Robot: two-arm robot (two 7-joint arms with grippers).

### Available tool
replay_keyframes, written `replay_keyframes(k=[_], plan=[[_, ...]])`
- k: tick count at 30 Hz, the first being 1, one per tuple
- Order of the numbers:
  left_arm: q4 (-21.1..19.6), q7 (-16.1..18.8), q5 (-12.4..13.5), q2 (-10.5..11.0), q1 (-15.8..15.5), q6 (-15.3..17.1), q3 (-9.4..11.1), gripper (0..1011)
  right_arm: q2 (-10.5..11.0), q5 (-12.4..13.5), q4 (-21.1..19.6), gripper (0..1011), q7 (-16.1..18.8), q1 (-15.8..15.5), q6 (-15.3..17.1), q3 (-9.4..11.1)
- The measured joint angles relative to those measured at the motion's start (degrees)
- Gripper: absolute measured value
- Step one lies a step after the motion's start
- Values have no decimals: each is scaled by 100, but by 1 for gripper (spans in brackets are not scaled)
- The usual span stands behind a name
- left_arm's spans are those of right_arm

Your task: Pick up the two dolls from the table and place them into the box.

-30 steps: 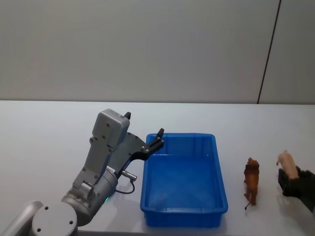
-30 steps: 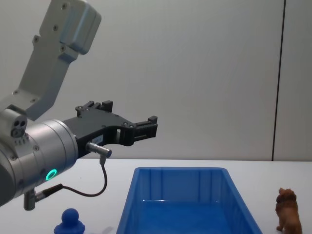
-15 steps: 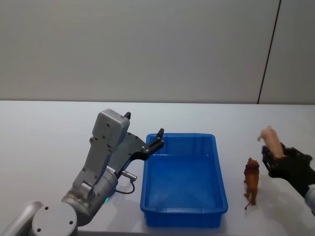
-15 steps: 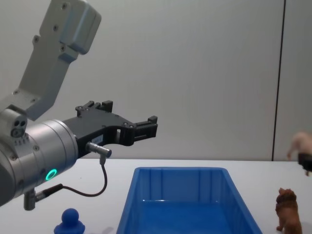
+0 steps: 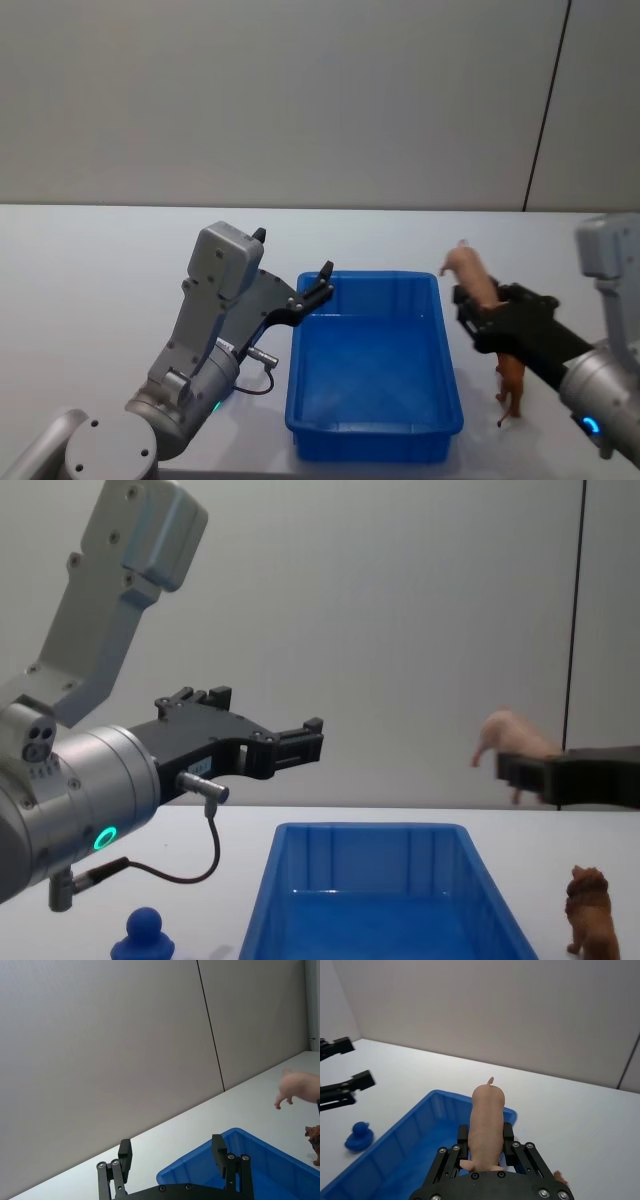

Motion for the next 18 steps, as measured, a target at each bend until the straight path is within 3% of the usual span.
replay_keyframes(k=[11, 18], plan=[[0, 0, 0, 0, 0, 0, 0, 1001, -309, -247, -5, 381, 95, 171, 586, -273], [0, 0, 0, 0, 0, 0, 0, 1001, -428, -358, 59, 581, 84, 227, 755, -379]])
